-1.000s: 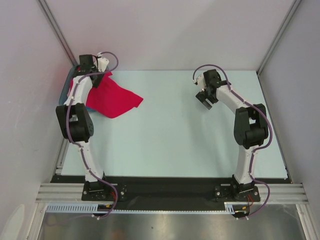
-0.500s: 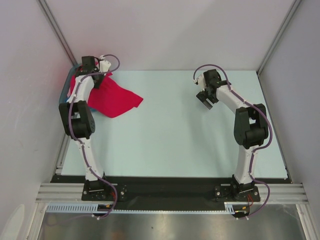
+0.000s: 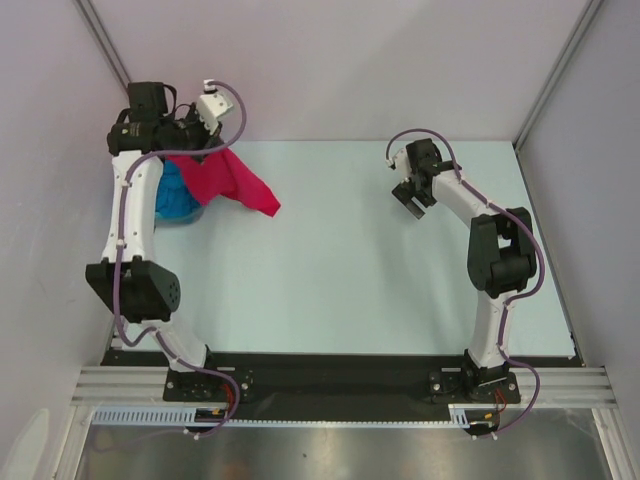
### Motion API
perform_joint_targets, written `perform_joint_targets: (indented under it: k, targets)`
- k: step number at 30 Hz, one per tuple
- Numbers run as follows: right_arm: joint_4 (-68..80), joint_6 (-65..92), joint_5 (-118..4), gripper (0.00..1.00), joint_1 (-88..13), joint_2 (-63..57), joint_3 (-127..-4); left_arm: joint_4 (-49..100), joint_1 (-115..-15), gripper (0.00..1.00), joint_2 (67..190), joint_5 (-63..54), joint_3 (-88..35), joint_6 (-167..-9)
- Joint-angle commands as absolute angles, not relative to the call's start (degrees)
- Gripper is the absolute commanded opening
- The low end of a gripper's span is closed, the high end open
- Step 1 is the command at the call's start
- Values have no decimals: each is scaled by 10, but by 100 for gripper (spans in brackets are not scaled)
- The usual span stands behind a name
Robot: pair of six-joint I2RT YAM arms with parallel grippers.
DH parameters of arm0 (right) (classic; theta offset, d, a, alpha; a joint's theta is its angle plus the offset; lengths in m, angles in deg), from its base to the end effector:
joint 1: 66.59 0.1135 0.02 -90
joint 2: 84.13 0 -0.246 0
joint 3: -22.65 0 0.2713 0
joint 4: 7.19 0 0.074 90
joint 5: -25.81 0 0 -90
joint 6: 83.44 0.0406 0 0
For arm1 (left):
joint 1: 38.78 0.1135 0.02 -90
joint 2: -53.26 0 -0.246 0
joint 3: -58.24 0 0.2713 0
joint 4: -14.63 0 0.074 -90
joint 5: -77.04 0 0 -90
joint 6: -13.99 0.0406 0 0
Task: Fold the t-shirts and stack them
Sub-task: Grab the tshirt from the pile, then move the tshirt to the center of the board
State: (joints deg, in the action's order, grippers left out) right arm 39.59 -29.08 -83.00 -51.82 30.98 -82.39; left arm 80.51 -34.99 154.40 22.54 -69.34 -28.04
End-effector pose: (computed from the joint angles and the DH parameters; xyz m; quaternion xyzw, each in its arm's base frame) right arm 0.4414 0.1028 0.1947 -0.3605 0.8754 -0.2050 0.2484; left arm 0.3938 0.0025 0.4077 0.4445 0.7490 -0.0705 0.4862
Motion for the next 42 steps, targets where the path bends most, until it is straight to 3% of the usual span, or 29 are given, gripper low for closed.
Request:
perform_joint_targets:
  k: [1,12,19,24,30,33,35,40,41,42]
  targets:
    - [387,-297,-826,100,-515,317,-850,1036,-368,0,1549,431,-758,-149]
    - [390,-317,-814,100,-502,347,-892,1045,-383,0,1483,584,-725,-230]
    - [391,-317,-798,100,-481,358,-901,861,-431,0,1475,703,-721,-435]
    - [388,-318,-797,100,-467,356,-900,827,-447,0,1491,719,-812,-473]
    - [387,-324,-797,100,-455,353,-897,808,-434,0,1480,759,-787,-531]
    - [384,-317,-797,100,-453,354,-895,810,-409,0,1459,674,-736,-527]
    - [380,-311,-797,100,-454,356,-894,812,-407,20,1441,508,-673,-485]
    - [371,-300,-805,100,-453,358,-888,808,-427,50,1462,145,-596,-380]
    - [368,-300,-805,100,-453,357,-887,808,-430,51,1494,16,-590,-372]
    - [367,-300,-805,100,-454,356,-880,809,-430,49,1510,-34,-595,-368]
